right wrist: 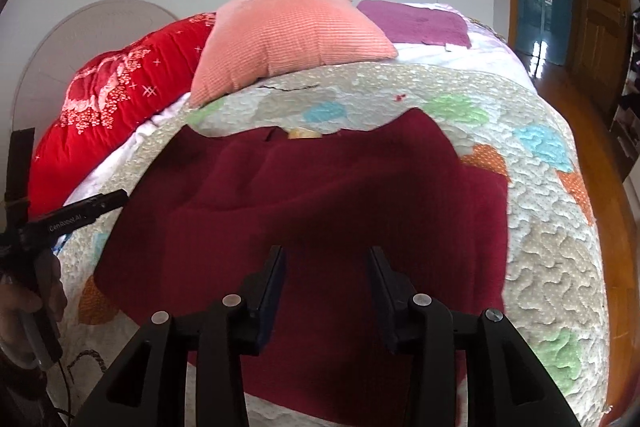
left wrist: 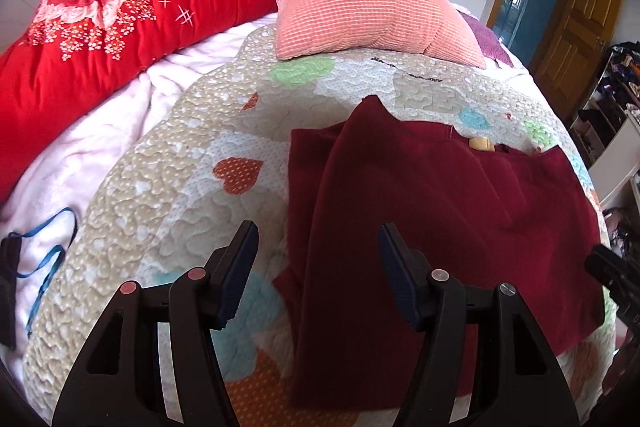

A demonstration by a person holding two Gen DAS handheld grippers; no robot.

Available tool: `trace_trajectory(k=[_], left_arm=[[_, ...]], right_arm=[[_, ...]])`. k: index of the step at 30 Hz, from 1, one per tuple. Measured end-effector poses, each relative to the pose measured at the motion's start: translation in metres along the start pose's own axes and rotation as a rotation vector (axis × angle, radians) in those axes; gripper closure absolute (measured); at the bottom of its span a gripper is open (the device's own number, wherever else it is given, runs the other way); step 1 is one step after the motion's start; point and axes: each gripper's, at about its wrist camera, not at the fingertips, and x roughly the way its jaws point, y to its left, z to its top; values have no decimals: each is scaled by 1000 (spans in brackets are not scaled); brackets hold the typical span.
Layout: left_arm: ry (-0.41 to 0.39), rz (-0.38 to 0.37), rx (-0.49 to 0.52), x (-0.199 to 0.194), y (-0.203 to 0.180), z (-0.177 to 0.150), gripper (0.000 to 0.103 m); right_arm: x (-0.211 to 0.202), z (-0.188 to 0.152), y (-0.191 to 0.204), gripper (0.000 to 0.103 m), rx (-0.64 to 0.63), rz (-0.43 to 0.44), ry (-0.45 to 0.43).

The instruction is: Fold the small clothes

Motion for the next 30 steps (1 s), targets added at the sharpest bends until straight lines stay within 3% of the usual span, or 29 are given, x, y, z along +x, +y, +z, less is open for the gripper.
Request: trace_trajectory(k=[4, 11, 15, 20, 24, 27, 30], left_arm=[[6, 25, 4, -7, 8, -14, 41], [41, 18, -78, 1, 30, -32, 41], [56, -18, -103, 11, 35, -36, 41], [42, -31, -86, 17, 33, -37, 41], [51, -66, -113, 22, 36, -39, 41], [47, -68, -104, 20, 37, -37, 41], [51, -73, -110, 22, 37, -36, 41]], right_arm=[[17, 3, 31, 63, -25, 38, 13], [57, 14, 67, 63, -3, 81, 22], [77, 24, 82, 63, -26, 59, 23], [116, 31, 90, 63, -86, -8, 96], [116, 38, 92, 63, -104, -15, 89], [101, 49, 88, 63, -36, 76, 37], [95, 64, 99, 53, -33, 105, -9]])
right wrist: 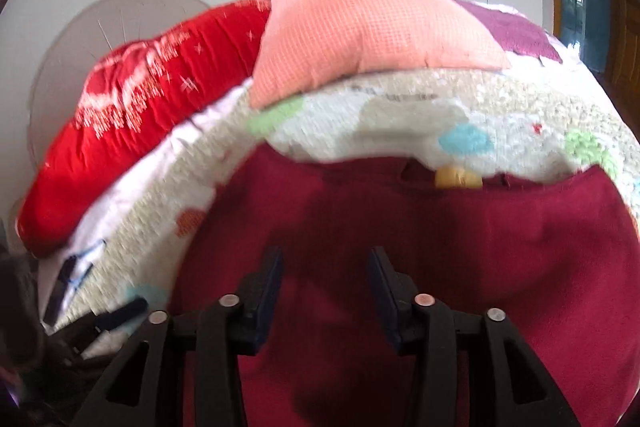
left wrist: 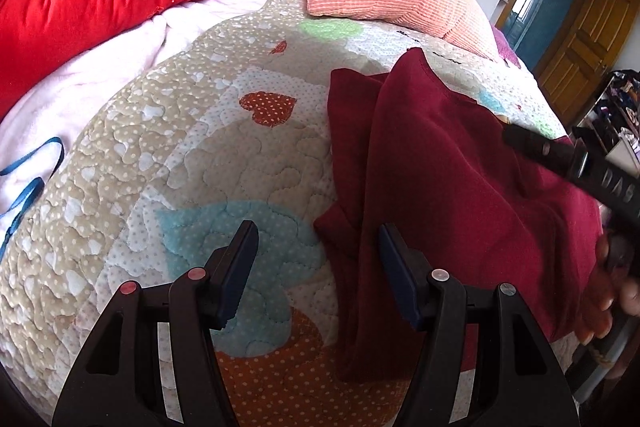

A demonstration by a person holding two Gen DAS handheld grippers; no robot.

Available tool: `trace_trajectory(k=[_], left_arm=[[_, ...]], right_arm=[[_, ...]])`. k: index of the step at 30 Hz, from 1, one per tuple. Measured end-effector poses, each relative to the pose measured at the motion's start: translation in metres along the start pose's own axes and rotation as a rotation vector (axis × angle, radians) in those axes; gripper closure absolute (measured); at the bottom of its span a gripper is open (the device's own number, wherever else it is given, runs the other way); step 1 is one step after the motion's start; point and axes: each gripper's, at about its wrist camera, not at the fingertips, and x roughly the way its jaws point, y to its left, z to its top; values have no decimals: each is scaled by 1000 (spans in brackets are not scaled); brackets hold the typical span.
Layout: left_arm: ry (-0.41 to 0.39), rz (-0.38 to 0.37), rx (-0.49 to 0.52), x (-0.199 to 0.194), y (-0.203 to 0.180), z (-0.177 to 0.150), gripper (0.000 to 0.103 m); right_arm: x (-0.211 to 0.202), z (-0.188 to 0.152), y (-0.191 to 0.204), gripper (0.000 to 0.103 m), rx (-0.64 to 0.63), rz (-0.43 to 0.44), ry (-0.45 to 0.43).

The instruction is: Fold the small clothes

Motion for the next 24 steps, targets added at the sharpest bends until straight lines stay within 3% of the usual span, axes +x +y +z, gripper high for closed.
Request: trace_trajectory(k=[9, 11, 17, 18, 20, 21, 24], left_arm=[[7, -16, -1, 2, 3, 2, 38], [6, -3, -5, 2, 5, 2, 31], [15, -23, -18, 4, 9, 3, 31], [14, -22, -17, 4, 9, 3, 31], [14, -23, -16, 4, 9, 3, 31], [15, -24, -17, 4, 9, 3, 31], [19, -33, -28, 4, 10, 3, 31]], right_arm=[[55, 32, 33, 53, 30, 70, 102], [66, 34, 40, 53, 25, 70, 120], [99, 40, 49, 53, -17, 26, 172], [101, 39, 47, 56, -24, 19, 175], [99, 40, 47, 77, -50, 3, 161], [95, 40, 50, 96, -63, 21, 152], [84, 45, 61, 96, -109, 29, 110]])
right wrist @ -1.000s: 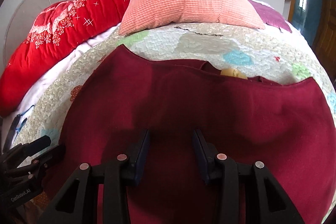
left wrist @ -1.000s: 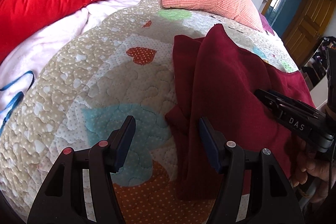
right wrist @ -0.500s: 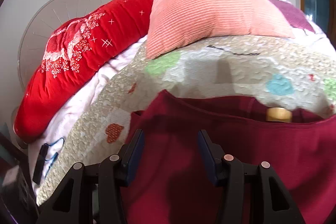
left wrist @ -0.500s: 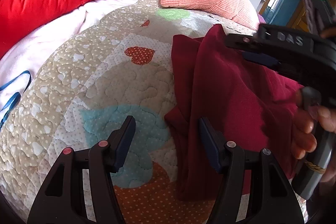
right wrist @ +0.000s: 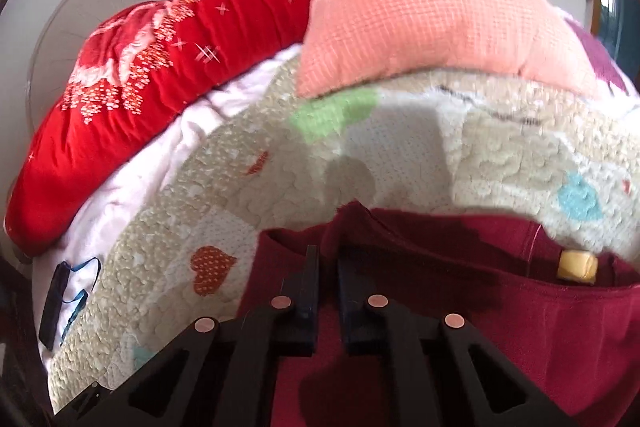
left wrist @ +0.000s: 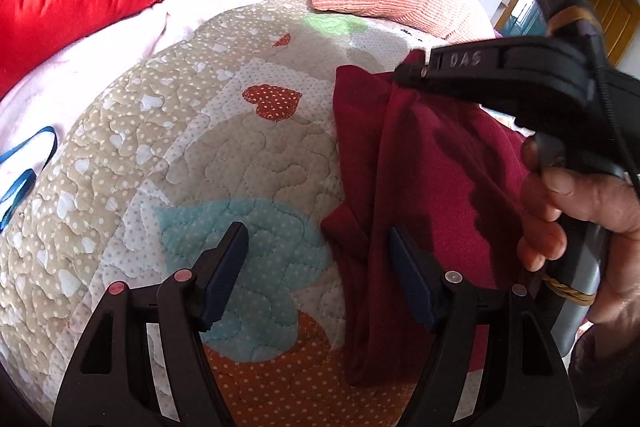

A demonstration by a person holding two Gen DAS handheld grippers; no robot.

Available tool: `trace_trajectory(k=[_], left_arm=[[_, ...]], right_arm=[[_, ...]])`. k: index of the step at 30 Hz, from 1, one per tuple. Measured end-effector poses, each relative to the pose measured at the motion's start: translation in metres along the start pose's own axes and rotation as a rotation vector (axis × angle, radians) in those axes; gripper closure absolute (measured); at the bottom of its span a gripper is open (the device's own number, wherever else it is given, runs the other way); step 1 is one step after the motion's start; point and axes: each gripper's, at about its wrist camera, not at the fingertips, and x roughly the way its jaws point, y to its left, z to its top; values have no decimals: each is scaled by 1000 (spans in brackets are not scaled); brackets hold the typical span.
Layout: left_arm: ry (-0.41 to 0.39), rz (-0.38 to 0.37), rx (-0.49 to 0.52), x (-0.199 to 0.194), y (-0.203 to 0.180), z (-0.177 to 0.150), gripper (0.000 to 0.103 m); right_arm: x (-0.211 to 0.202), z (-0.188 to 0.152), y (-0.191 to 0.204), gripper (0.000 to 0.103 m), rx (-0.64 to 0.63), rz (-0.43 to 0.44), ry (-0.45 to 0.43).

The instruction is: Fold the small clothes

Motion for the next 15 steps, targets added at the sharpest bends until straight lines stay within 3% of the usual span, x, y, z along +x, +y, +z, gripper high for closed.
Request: trace_trajectory(k=[5, 7, 8, 10, 15], left_arm=[[-3, -6, -5, 0, 0, -1, 31], [0, -12, -8, 2, 1, 0, 31], [3, -16, -10, 2, 1, 0, 31], [6, -23, -14, 2, 2, 1, 31], [10, -49, -34, -3, 6, 2, 31]], right_arm=[[24, -2, 2, 97, 15, 34, 24], [31, -7, -1, 89, 40, 51, 52], [26, -9, -3, 86, 57, 76, 39], [4, -13, -6, 66, 79, 136, 13], [-71, -47, -34, 65, 70, 75, -101]])
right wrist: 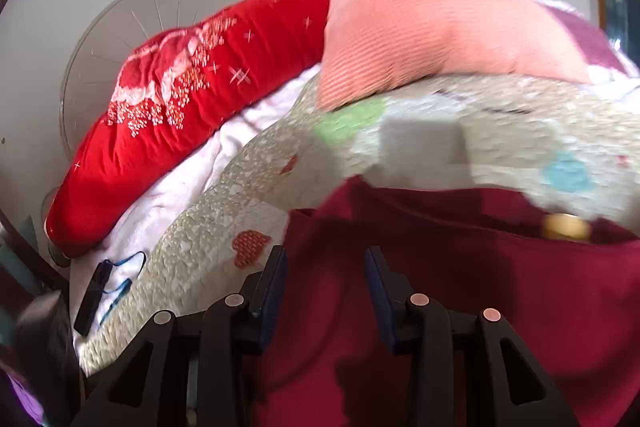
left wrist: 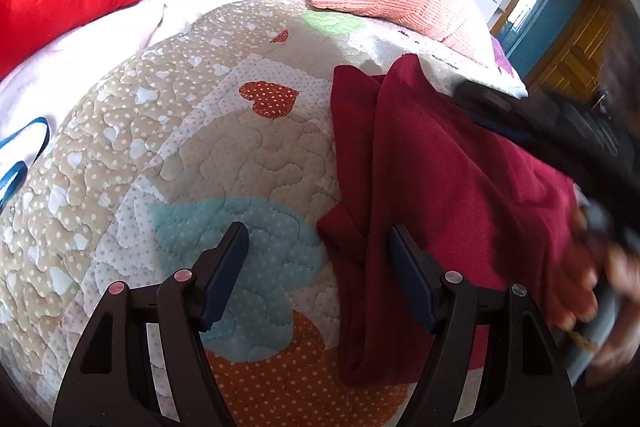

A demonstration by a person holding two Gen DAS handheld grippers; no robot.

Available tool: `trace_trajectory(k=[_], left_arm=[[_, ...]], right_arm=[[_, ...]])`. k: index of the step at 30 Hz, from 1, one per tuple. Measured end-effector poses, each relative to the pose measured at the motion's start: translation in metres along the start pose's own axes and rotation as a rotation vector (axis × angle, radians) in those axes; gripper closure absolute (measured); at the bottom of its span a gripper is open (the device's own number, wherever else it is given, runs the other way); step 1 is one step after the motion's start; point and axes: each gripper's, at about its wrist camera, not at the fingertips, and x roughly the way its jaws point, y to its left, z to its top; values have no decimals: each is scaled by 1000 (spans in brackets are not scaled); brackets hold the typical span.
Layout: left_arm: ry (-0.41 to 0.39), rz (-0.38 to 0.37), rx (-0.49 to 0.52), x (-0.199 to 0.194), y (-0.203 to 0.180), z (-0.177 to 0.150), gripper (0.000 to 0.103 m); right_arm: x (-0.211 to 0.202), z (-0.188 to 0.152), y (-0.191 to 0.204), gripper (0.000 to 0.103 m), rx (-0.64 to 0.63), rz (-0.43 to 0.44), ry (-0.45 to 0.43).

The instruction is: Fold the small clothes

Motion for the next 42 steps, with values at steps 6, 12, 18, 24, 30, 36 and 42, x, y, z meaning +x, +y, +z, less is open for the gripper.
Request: trace_trajectory(k=[6, 12, 18, 24, 30, 36, 42], left_arm=[[-82, -21, 21, -16, -8, -2, 31], [-28, -12, 60, 0, -17, -8, 31], [-34, -8, 62, 3, -17, -8, 31], [-37, -4, 56, 4, -17, -11, 29], [-31, -5, 55, 2, -17, -10, 29], [-40, -11, 76, -4, -21, -11, 29], [-34, -10, 87, -4, -24, -14, 29]], right_arm=[[-61, -24, -94, 65, 51, -331, -66], [-65, -43, -186, 65, 256, -379, -68], [-50, -43, -180, 45, 194, -350, -88], [-49, -45, -177, 33, 176, -318, -98], [-55, -41, -155, 32, 131, -405, -36], [-78, -77, -114, 32, 220, -293, -51], [-64, -106, -81, 21, 83, -394, -40]])
